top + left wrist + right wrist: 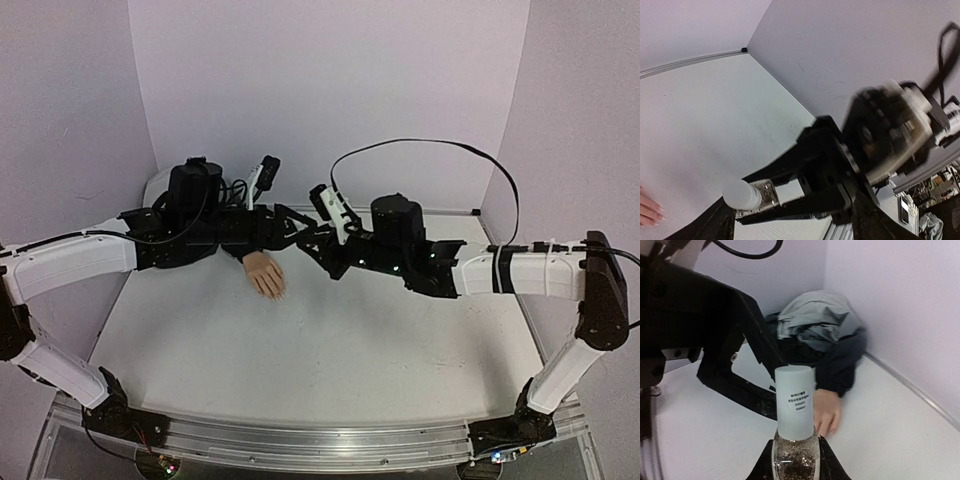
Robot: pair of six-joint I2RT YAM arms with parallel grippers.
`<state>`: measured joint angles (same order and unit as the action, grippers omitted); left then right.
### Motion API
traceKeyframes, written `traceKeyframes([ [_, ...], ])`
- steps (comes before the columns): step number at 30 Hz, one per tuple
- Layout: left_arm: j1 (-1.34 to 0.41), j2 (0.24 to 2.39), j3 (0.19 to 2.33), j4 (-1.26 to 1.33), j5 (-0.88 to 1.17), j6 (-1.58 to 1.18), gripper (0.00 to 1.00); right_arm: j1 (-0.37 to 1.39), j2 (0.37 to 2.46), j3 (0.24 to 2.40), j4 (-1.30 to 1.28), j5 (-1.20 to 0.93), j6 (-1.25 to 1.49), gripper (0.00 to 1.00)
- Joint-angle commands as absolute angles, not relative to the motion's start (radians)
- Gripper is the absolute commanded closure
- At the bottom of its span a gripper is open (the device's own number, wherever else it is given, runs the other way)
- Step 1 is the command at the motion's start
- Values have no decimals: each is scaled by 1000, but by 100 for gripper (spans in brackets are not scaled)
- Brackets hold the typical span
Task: Paint the nails
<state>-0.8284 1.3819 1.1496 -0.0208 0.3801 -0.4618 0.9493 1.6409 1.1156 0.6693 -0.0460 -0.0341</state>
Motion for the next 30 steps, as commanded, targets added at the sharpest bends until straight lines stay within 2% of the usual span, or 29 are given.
traceKeyframes([
  [1,-828,1298,1163,-11,523,-415,16,818,1548,1108,731,-636,114,100],
  [4,-828,1292,1148,52,597,-416,15,790,1564,1128,745,-859,173,100],
  [8,-827,1315,1146,112,638,-453,19,789,1607,1157,802,-1046,245,100],
  [16,-827,1323,1141,135,659,-471,33,789,1622,1169,861,-1047,280,100],
  [26,-829,1322,1123,135,630,-450,82,790,1615,1154,860,-914,262,100],
  [28,-830,1327,1119,134,614,-447,89,788,1604,1147,842,-815,246,100],
  [30,-830,1327,1115,131,587,-448,95,791,1580,1131,799,-605,217,100],
])
